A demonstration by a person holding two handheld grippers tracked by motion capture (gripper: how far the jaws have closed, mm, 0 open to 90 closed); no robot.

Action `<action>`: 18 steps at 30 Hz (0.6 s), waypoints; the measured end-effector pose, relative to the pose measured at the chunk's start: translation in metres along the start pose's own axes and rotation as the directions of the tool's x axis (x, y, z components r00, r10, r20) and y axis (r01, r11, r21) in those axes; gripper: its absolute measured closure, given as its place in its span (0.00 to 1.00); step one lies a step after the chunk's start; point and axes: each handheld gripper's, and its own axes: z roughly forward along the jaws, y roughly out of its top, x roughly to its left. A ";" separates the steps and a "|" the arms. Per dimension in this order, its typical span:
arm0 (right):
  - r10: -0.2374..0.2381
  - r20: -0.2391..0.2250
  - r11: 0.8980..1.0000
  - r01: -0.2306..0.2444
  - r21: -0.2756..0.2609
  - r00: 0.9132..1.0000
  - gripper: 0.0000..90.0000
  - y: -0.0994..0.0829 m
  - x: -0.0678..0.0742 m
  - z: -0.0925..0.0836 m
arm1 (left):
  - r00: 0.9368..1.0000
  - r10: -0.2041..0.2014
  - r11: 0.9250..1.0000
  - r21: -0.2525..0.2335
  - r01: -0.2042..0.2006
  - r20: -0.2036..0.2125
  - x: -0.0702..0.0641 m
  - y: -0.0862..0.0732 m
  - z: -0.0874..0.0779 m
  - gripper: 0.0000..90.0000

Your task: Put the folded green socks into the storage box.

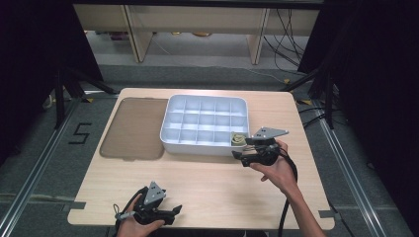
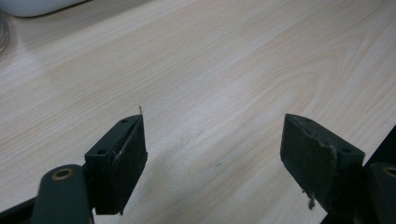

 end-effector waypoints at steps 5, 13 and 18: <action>0.015 0.006 1.000 -0.015 0.006 1.000 0.30 -0.008 0.000 -0.006 | 1.000 -0.001 1.000 -0.001 0.001 0.001 0.000 0.000 0.000 0.25; 0.024 -0.012 1.000 -0.024 0.007 1.000 0.30 -0.017 0.003 -0.012 | 1.000 0.019 1.000 0.002 -0.019 0.006 0.001 0.001 -0.001 0.25; 0.006 -0.029 1.000 -0.006 0.015 1.000 0.29 -0.021 0.009 -0.015 | 1.000 0.020 1.000 0.002 -0.020 0.006 0.000 0.001 -0.001 0.25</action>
